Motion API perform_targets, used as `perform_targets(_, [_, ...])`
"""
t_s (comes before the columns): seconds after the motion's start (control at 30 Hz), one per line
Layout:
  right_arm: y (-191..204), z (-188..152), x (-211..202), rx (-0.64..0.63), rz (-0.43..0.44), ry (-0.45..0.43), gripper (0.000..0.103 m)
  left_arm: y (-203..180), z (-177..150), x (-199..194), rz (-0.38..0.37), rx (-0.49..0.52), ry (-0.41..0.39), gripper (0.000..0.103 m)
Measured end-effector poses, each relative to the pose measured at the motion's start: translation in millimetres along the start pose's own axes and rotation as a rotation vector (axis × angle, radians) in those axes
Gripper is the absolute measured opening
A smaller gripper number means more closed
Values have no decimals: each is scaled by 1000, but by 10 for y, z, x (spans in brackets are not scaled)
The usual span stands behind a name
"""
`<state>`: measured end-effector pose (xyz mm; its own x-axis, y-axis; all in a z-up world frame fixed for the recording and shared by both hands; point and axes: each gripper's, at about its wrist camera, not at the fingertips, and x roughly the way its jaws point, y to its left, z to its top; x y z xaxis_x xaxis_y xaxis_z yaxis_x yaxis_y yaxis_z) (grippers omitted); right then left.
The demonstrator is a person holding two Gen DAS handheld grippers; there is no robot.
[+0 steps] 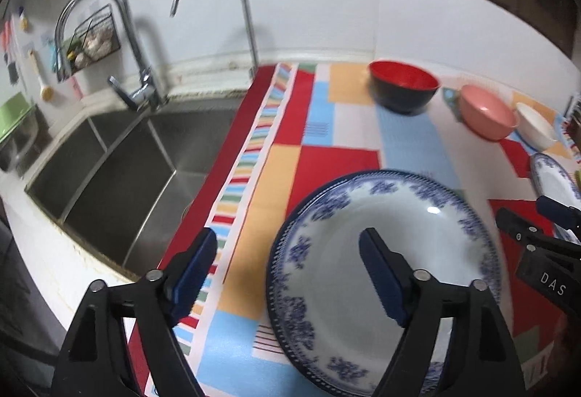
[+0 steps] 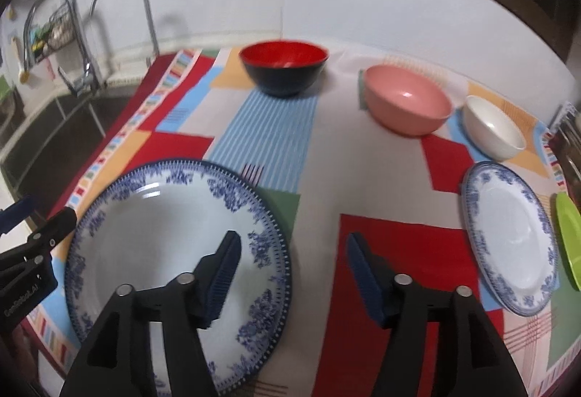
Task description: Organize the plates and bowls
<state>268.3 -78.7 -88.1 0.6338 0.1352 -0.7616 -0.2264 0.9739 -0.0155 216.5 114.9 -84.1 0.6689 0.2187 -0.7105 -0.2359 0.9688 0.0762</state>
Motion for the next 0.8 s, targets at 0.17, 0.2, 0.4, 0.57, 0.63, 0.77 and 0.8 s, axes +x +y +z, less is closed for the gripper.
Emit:
perform_targets(0.17, [-203, -26, -254, 68, -43, -36, 76, -184, 111, -158, -63, 48, -40, 83])
perform_targets(0.2, [-237, -39, -291, 81, -49, -41, 76, -235, 136, -192, -80, 62, -50, 84])
perform_targets(0.4, [-527, -135, -576, 155, -128, -83, 76, -524, 220, -308, -177, 137, -82, 85])
perform_targets(0.57, [-857, -231, -744, 215, -204, -84, 76, -859, 269, -414, -229, 186, -105, 85])
perform_targets(0.63, [-997, -248, -808, 227, -220, -95, 76, -1022, 287, -459, -246, 202, -126, 85])
perform_targets(0.77, [-1279, -256, -912, 232, -248, -116, 76, -1303, 331, -529, -269, 211, -139, 85])
perform_targets(0.8, [-1330, -253, -927, 235, -250, -119, 76, -1403, 344, -546, -273, 220, -147, 86])
